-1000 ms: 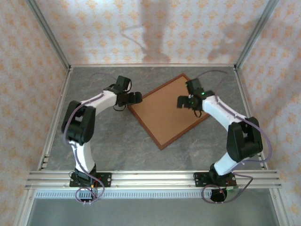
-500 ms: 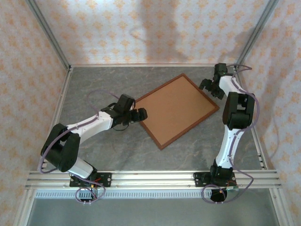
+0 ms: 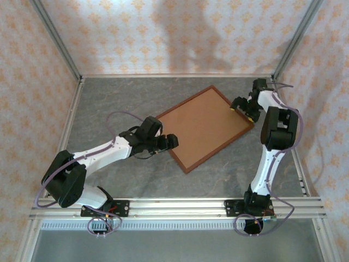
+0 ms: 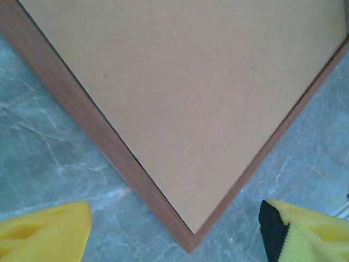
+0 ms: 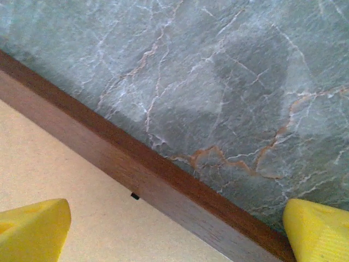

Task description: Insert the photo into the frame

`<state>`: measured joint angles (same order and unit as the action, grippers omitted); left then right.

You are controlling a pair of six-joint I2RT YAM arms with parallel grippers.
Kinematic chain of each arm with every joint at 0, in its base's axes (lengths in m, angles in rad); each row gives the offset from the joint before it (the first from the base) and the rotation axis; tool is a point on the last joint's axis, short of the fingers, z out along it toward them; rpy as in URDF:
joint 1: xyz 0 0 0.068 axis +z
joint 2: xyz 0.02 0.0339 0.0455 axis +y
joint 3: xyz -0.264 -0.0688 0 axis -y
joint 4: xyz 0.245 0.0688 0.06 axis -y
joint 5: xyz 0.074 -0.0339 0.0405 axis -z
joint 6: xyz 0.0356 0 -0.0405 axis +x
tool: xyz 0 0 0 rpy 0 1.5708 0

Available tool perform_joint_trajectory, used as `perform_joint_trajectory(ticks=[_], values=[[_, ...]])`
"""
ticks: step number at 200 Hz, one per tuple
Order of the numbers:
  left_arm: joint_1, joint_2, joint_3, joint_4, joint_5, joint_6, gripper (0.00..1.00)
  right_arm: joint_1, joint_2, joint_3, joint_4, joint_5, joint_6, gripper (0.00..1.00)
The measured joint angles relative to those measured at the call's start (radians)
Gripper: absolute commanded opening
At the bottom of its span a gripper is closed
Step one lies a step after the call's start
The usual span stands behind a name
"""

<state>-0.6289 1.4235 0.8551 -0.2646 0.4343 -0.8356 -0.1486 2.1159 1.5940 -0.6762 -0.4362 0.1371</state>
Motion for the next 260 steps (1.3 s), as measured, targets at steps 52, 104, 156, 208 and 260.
perform_joint_trajectory(ticks=[52,104,156,208,260], values=[[-0.005,0.048,0.000,-0.036,0.107,-0.005,0.69,-0.003,-0.163,-0.254,0.111,-0.101,0.055,0.99],[-0.005,0.061,0.000,-0.124,0.135,-0.002,0.65,0.005,-0.212,-0.325,0.131,-0.115,0.083,0.98],[-0.016,0.098,-0.001,-0.135,0.138,-0.005,0.63,0.006,-0.212,-0.325,0.132,-0.114,0.087,0.97],[-0.026,0.147,-0.002,-0.120,0.152,-0.005,0.61,0.006,-0.212,-0.325,0.131,-0.114,0.087,0.97],[-0.026,0.159,-0.006,-0.084,0.165,-0.006,0.60,0.006,-0.212,-0.325,0.131,-0.113,0.087,0.96]])
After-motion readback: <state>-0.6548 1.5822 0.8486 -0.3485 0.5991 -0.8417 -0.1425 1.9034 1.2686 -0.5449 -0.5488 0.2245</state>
